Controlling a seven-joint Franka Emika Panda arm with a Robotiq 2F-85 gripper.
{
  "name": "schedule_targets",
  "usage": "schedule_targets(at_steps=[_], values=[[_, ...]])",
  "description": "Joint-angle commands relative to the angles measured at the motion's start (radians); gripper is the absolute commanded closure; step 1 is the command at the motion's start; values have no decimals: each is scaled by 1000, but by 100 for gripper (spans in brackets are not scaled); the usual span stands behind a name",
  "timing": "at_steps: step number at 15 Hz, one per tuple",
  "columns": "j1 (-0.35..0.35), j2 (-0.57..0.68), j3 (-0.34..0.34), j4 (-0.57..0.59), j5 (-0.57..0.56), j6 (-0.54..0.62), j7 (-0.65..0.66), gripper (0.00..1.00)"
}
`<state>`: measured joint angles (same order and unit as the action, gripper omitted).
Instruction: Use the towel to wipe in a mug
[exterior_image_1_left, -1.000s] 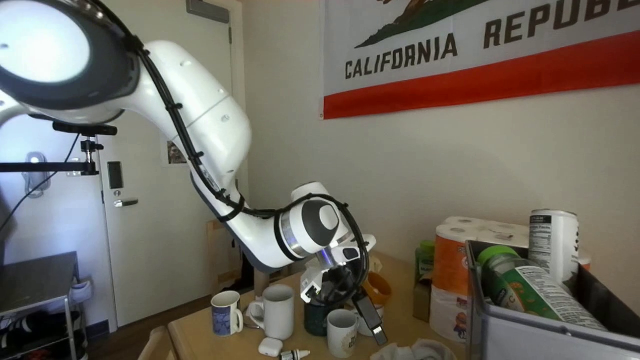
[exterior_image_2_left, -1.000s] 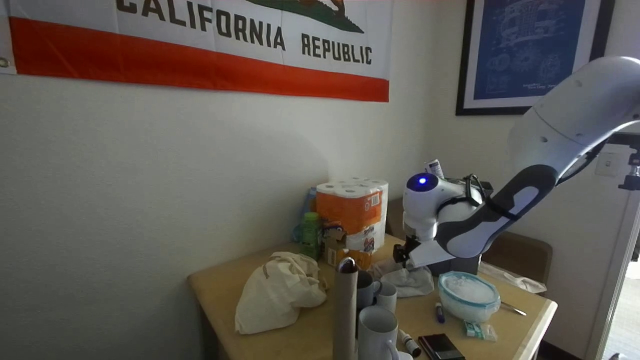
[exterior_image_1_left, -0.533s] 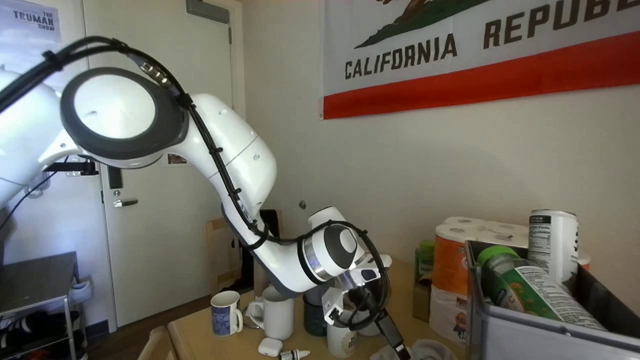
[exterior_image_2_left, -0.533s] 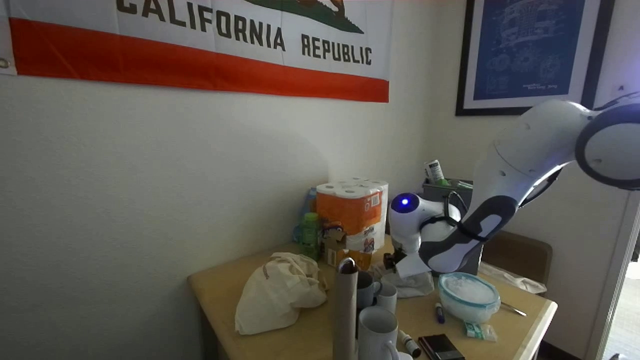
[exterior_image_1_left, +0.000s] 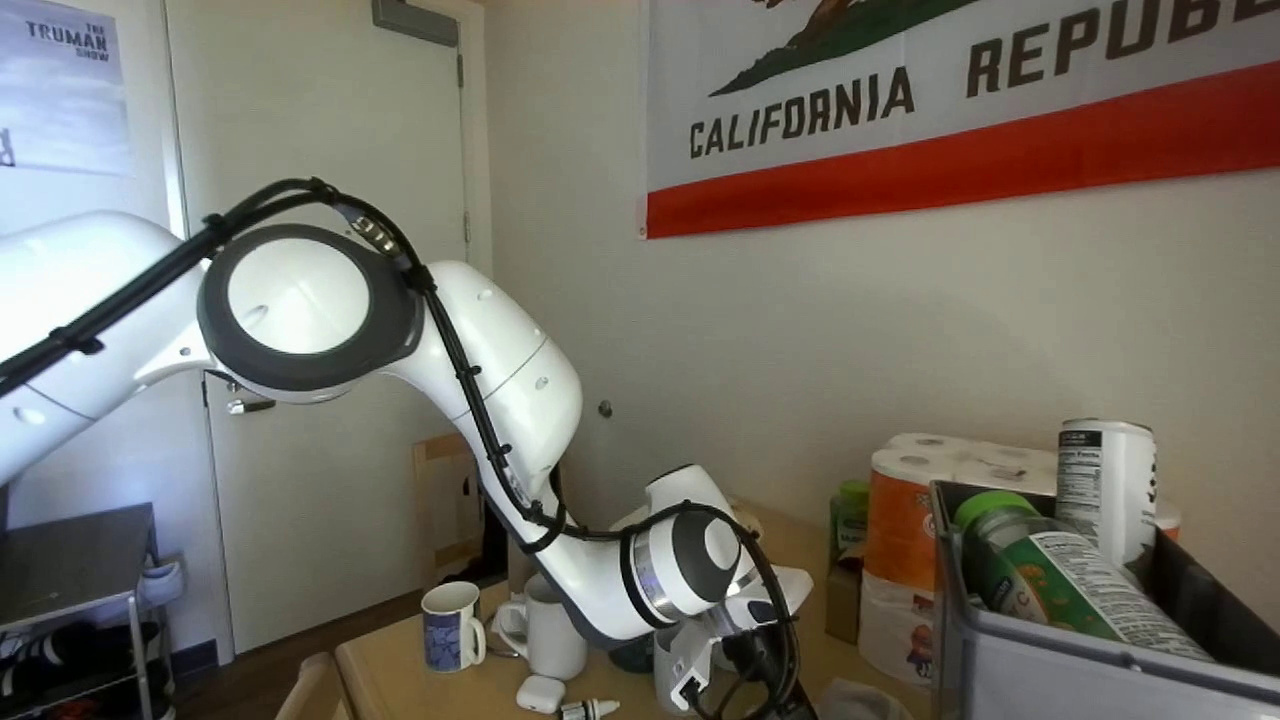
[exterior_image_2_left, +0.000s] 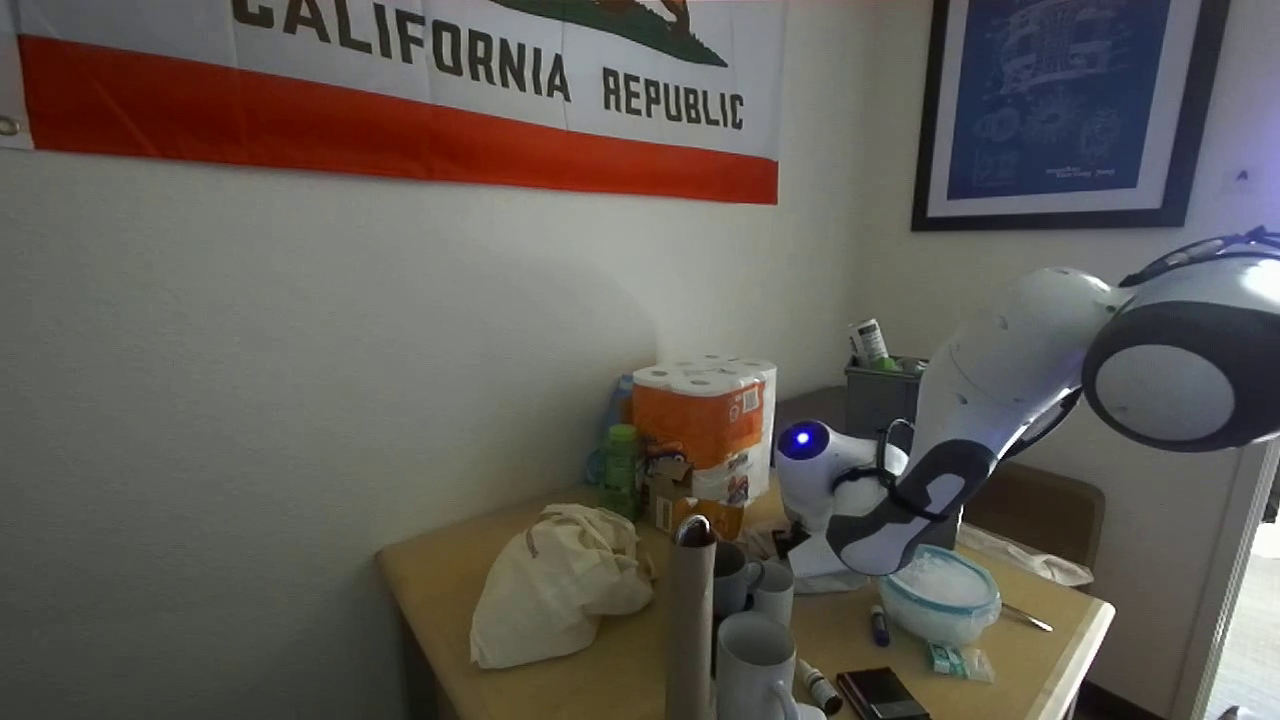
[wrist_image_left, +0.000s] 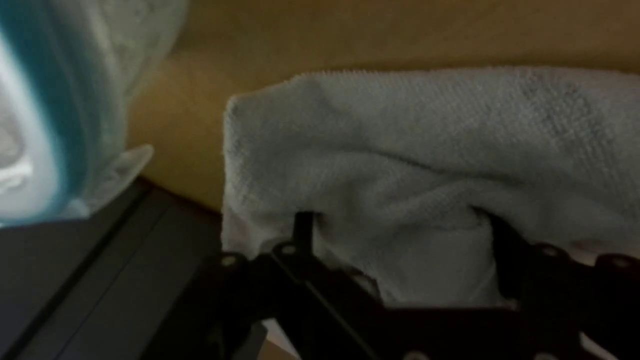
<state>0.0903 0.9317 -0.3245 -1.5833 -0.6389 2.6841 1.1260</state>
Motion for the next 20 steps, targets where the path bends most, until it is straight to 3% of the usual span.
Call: schedule_targets(at_steps=[1,8,14,20], values=[[33,49,-51,37,64,34,14,51],[86,35,-84,29,170,13,-34,99],[133,-49,-94,7,205,-138,-87,96],[183,-192,-100,-5,144,-361,-75,97]])
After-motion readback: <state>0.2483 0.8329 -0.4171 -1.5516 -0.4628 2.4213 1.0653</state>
